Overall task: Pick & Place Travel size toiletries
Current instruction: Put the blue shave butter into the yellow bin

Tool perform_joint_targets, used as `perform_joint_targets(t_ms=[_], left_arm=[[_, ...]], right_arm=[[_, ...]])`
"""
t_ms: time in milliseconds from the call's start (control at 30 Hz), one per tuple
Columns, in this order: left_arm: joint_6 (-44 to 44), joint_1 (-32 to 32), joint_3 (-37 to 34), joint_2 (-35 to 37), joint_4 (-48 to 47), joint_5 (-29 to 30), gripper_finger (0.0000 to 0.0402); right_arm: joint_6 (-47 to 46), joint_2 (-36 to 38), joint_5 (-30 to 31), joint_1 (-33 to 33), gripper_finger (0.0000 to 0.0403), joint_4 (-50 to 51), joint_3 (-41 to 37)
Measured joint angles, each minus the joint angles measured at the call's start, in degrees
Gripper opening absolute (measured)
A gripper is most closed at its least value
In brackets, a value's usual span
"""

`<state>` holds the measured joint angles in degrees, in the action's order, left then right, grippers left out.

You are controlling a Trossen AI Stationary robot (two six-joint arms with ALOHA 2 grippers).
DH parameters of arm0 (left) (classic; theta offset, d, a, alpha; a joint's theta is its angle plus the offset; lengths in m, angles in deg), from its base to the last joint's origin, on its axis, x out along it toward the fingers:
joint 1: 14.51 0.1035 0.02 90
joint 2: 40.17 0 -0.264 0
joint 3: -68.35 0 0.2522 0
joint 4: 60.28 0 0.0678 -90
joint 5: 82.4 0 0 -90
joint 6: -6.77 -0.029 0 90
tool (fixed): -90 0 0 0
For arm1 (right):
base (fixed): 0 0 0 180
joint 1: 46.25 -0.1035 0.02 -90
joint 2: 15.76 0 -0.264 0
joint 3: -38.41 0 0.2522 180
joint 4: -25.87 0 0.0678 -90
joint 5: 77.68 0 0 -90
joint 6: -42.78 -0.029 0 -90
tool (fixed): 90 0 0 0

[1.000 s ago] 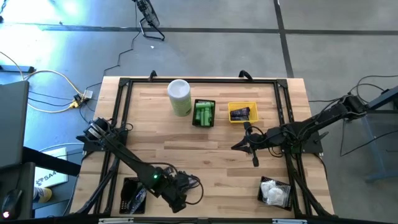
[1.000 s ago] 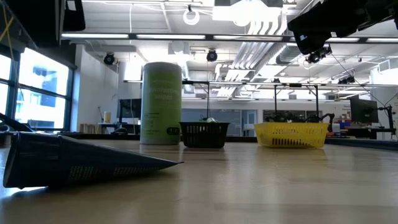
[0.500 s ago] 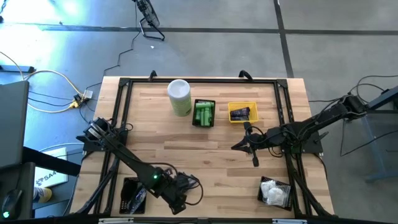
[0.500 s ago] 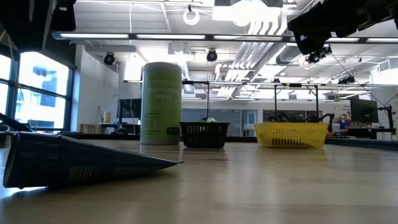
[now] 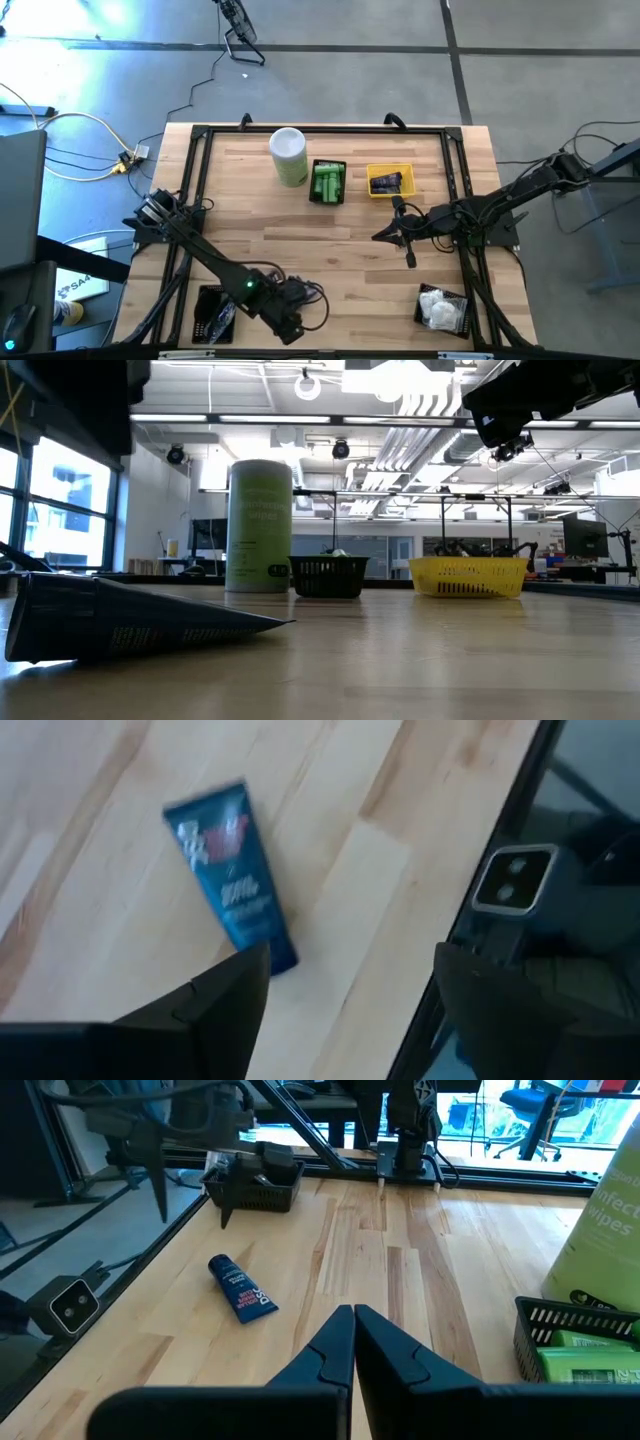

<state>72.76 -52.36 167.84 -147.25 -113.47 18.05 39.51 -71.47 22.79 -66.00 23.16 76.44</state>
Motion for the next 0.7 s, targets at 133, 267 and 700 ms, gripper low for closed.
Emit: perform_joint_targets(t_ms=[133,267,700], left_arm=[[-0.31,-0.02,0.0,0.0,2.49,5.25,0.028],[7.57,0.47,0.0,-0.13,1.06,5.63,0.028],[7.53,1.68,-0.04,-6.29,1.3,-4.13,0.028]], right_arm=[[0.0,0.0,-0.03,0.0,0.0005,0.0,0.0],[-0.31,0.0,-0.03,0.0,0.0005,0.0,0.0],[-1.44,0.02,-0.01,0.0,0.0005,0.05,0.0]])
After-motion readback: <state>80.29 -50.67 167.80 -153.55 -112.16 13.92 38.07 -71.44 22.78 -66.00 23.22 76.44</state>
